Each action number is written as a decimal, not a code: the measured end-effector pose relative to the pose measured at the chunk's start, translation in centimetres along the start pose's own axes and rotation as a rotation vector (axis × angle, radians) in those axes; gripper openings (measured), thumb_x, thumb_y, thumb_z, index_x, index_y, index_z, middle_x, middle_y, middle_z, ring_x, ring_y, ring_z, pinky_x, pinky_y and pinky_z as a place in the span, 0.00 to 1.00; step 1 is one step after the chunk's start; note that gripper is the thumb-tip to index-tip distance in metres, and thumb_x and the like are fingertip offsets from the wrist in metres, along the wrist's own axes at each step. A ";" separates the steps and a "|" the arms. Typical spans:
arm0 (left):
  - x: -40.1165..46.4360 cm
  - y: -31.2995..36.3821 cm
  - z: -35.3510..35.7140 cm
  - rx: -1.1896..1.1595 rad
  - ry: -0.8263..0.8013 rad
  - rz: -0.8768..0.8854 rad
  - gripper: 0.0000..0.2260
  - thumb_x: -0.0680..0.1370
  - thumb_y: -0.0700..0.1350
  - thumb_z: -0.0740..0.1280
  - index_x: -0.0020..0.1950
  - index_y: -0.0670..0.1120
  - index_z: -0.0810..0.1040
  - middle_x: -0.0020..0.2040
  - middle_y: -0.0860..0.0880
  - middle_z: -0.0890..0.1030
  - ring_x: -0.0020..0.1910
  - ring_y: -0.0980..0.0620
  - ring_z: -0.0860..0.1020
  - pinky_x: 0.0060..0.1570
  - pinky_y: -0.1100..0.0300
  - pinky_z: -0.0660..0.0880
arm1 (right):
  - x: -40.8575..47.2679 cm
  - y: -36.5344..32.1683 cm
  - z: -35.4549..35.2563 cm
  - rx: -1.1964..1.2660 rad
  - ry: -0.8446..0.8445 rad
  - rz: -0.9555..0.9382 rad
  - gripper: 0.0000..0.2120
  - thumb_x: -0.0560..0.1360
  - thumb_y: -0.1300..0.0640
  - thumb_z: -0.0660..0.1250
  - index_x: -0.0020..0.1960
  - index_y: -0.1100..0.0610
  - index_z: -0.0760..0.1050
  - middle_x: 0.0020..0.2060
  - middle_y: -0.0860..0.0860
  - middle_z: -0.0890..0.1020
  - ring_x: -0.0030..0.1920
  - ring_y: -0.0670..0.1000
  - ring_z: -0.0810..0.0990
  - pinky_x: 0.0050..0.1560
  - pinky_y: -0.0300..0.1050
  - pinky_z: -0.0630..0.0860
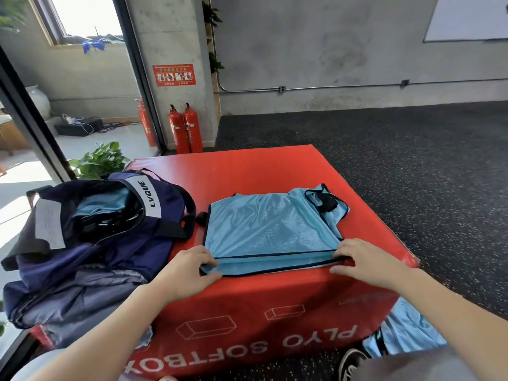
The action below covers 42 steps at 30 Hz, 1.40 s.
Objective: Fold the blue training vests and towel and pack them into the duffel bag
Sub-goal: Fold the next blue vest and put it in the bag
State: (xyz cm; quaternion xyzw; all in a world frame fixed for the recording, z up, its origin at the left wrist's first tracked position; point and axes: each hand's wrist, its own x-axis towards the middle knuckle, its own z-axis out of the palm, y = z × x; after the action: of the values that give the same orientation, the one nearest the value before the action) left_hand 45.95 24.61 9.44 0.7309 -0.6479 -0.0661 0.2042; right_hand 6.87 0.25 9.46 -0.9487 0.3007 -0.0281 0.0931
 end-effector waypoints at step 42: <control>3.3 3.7 -8.9 -0.028 0.486 -0.028 0.08 0.76 0.35 0.71 0.51 0.44 0.87 0.45 0.50 0.80 0.46 0.49 0.79 0.51 0.68 0.68 | 0.5 -3.3 -8.2 0.128 0.561 0.100 0.04 0.73 0.62 0.72 0.40 0.58 0.81 0.40 0.51 0.82 0.43 0.54 0.80 0.49 0.46 0.74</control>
State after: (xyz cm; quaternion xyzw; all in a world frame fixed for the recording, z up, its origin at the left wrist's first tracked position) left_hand 46.25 22.98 19.47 0.7312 -0.5686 0.0999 0.3633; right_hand 8.23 1.30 18.13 -0.8801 0.3585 -0.3039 0.0673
